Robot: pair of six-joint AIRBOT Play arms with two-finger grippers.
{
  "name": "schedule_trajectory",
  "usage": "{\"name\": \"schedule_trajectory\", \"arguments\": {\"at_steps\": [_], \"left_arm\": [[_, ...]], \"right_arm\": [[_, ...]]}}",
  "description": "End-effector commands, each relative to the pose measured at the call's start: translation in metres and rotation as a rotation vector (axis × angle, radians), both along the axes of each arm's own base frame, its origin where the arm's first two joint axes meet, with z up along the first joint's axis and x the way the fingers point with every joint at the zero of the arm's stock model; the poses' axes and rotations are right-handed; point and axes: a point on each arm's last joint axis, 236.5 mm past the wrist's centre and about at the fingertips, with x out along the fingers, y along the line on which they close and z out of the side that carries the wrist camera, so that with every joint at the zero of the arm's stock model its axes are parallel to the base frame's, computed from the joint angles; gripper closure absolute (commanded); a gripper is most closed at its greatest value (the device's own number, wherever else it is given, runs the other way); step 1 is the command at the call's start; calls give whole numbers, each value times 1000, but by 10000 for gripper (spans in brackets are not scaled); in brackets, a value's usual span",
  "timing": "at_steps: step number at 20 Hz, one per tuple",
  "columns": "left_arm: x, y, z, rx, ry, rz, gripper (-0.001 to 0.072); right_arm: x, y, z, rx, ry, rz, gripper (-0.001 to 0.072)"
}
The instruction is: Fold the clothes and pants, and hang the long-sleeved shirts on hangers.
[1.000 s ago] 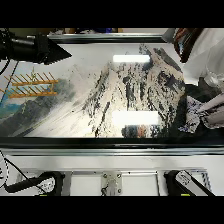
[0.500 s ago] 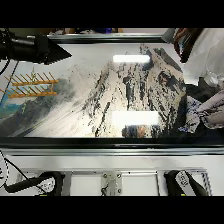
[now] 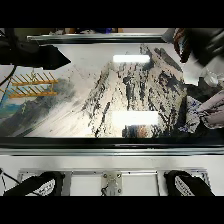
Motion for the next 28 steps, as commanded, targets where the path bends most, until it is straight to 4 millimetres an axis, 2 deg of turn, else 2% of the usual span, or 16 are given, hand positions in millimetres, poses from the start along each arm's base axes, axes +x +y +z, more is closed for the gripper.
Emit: {"name": "schedule_trajectory", "arguments": {"at_steps": [1,4,6,8,11,12,13,14,28], "left_arm": [[-11,-8,-23,45,-16,28,690],[-29,-17,-61,20,17,38,689],[-42,-24,-80,8,26,33,689],[-51,-28,-90,1,23,30,689],[-59,-30,-98,-6,18,27,690],[-60,-29,-101,-4,21,28,689],[-63,-29,-102,-3,25,26,690],[-63,-29,-101,-3,26,25,690],[-62,-29,-101,-4,22,26,689]], "right_arm": [[-29,92,-99,-54,285,245,225],[-57,135,-153,-77,422,370,225],[-74,154,-177,-94,484,428,225],[-85,167,-189,-109,514,469,225],[-92,175,-193,-117,524,498,228],[-93,175,-193,-118,524,500,322],[-94,175,-193,-119,523,501,553],[-94,176,-193,-120,524,503,692],[-94,176,-193,-120,524,504,696]]}}
